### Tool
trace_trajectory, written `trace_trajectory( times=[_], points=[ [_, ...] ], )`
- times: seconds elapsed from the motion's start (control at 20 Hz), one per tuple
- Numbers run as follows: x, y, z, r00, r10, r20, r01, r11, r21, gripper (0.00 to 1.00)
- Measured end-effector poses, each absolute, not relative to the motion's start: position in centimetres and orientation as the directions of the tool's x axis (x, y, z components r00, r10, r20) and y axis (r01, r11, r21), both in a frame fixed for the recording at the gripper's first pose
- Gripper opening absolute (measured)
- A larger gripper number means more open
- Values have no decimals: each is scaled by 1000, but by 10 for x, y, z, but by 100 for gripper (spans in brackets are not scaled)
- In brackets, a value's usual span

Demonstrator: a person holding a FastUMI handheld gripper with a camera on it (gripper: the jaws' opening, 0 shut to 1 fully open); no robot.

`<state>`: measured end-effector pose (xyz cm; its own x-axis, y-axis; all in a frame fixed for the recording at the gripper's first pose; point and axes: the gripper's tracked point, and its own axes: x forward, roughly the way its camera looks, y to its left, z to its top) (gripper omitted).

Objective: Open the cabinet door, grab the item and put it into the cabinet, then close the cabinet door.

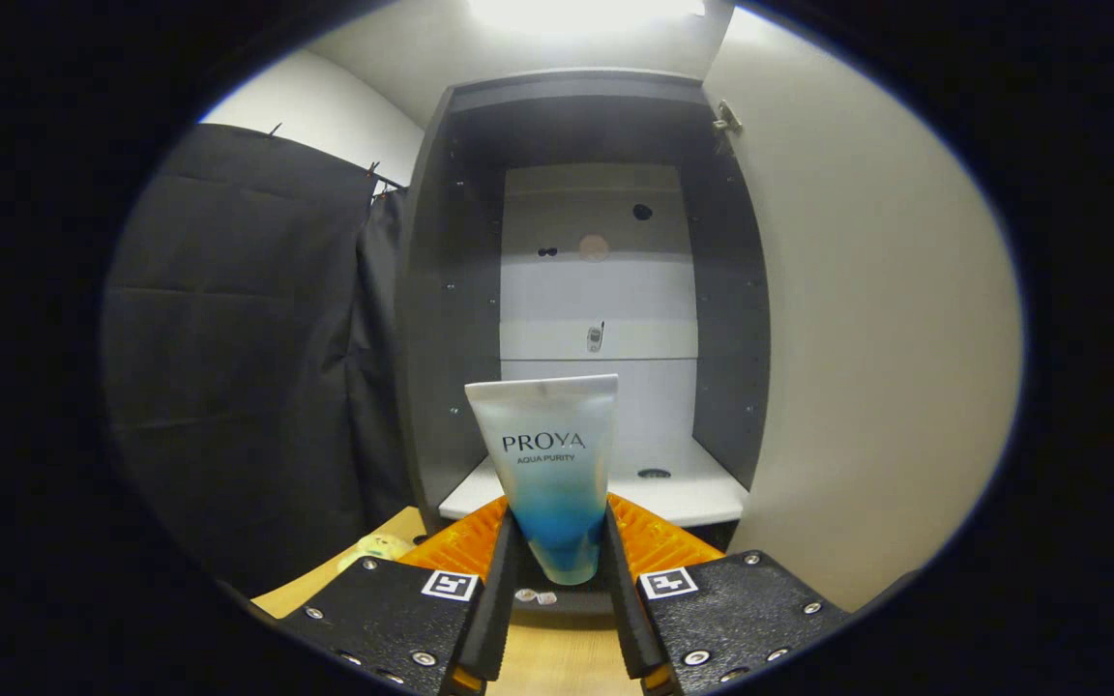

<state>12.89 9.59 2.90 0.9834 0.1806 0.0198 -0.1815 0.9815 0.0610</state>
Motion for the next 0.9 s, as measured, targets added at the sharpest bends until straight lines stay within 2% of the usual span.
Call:
trace_trajectory(
  times=[0.2,0.4,0.65,0.9],
  points=[
    [219,95,34,992,122,11,-123,986,115,46],
    [283,96,8,995,95,-14,-94,993,78,47],
    [308,107,-19,990,121,-67,-115,990,87,47],
    [311,112,-28,991,123,-59,-117,988,99,47]
  ],
)
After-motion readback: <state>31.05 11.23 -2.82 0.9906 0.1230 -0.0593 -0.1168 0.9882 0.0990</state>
